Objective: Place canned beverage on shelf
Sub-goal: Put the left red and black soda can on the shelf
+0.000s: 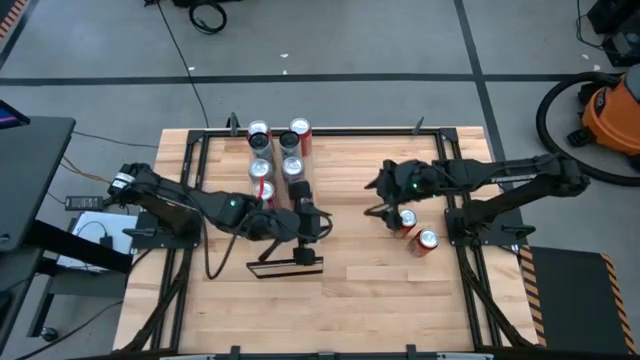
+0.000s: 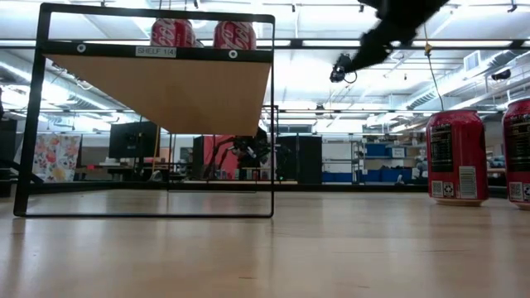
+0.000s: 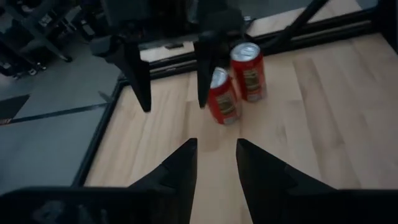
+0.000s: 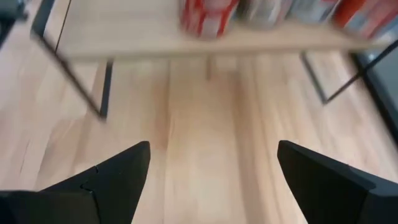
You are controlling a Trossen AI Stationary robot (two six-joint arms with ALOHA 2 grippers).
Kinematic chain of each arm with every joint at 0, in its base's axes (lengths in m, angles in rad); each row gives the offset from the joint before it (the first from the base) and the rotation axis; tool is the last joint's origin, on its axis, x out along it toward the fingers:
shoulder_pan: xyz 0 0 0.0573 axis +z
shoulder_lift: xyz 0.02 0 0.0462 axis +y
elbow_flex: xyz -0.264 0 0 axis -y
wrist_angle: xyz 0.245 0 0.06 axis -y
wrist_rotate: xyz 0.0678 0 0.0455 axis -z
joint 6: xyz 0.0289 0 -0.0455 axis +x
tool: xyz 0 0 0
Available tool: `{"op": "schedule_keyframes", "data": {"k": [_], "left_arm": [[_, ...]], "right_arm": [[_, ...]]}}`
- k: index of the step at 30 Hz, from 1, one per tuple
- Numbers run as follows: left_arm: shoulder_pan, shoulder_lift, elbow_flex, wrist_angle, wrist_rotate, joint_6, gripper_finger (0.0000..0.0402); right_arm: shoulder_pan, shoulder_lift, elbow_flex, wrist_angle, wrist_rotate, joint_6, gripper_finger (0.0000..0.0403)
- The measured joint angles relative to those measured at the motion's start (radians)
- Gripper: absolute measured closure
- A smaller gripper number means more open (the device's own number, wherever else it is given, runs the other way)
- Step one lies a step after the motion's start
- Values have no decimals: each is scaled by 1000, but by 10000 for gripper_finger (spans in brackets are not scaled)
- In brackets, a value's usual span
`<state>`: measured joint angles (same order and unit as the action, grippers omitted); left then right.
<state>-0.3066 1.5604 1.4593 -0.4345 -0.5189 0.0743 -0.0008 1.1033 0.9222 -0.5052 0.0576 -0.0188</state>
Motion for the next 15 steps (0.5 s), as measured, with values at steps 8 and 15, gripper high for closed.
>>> {"op": "schedule_keyframes", "data": {"k": [8, 15], "left_arm": [[-35, 0, -144, 324, -1, 161, 281], [-36, -4, -100, 356, -33, 246, 281]], "right_arm": [[32, -34, -67, -212, 2, 90, 39], [40, -34, -66, -409, 65, 300, 39]]}}
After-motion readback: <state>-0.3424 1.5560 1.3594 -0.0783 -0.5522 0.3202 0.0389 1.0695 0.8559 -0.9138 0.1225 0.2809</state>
